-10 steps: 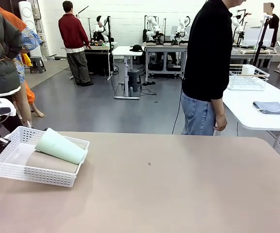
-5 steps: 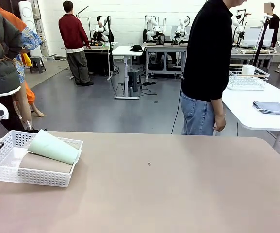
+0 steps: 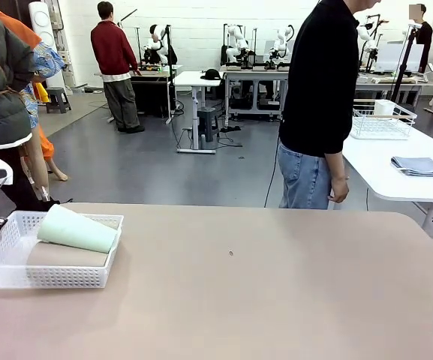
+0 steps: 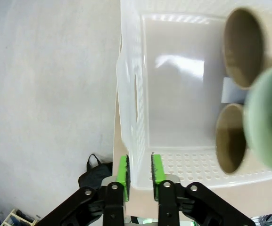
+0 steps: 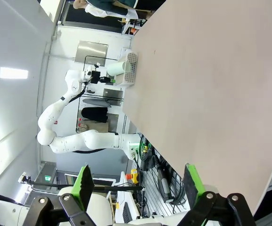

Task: Clean and organize the cups into the basket.
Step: Move the Organizing basket back to the left side of the table.

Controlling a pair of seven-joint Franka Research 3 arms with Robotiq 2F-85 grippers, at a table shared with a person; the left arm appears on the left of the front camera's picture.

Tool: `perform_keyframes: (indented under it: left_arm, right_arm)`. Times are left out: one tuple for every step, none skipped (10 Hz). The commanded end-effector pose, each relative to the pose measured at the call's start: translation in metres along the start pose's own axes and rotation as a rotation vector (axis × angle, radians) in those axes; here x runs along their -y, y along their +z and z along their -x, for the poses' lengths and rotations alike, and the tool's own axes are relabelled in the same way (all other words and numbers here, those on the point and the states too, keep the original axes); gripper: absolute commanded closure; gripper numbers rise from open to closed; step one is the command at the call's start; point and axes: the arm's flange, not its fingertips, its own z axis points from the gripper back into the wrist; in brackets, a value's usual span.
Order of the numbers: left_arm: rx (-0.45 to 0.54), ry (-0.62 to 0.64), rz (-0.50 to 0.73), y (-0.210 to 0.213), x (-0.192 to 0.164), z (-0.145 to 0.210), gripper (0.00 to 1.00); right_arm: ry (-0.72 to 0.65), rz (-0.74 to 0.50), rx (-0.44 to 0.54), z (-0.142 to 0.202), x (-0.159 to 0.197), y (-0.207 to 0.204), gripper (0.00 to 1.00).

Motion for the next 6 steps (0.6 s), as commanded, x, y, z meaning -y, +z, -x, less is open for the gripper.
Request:
perform_keyframes:
  left_arm:
    - [-0.014,-0.001,0.006,0.0040,-0.0050,-0.0044,0.31]
    - [-0.015,0.001,0.007,0.0041,-0.0048,-0.0049,0.00]
    - [-0.015,0.004,0.007,0.0032,-0.0055,-0.0051,0.00]
    - [-0.017,0.005,0.004,0.0033,-0.0060,-0.0058,0.00]
    - [-0.016,0.006,0.004,0.0033,-0.0064,-0.0053,0.00]
    - [-0.015,0.008,0.007,0.0037,-0.0072,-0.0047,0.00]
  right_arm:
    - [0.018,0.002,0.011,-0.0003,-0.0005,0.0007,0.00]
    - [0.018,0.002,0.011,-0.0003,-0.0005,0.0007,0.00]
    - [0.018,0.002,0.011,-0.0003,-0.0005,0.0007,0.00]
    - [0.018,0.002,0.011,-0.0003,-0.0005,0.0007,0.00]
    - [0.018,0.002,0.011,-0.0003,-0.0005,0.0007,0.00]
    - [0.018,0.002,0.011,-0.0003,-0.0005,0.0007,0.00]
